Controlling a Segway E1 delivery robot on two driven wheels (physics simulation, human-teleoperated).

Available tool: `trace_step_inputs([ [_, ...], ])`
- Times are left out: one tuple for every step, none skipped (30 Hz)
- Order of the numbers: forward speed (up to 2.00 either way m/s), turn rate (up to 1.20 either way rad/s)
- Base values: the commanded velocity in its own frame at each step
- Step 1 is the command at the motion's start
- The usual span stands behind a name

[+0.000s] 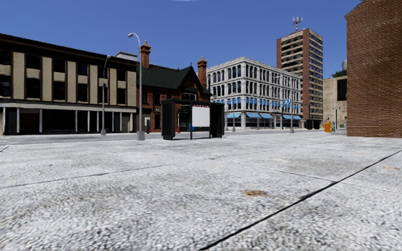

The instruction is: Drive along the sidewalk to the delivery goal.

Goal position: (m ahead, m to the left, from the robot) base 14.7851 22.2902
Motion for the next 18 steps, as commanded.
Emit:
trace_step_inputs([
  [2.0,0.87],
  [2.0,0.87],
  [2.0,0.87],
  [2.0,0.87],
  [2.0,0.87],
  [2.0,0.87],
  [2.0,0.87],
  [2.0,0.87],
  [2.0,0.87],
  [2.0,0.87],
  [2.0,0.87],
  [2.0,0.87],
  [2.0,0.87],
  [2.0,0.87],
  [2.0,0.87],
  [1.99,0.87],
  [1.99,0.87],
  [1.99,0.87],
])
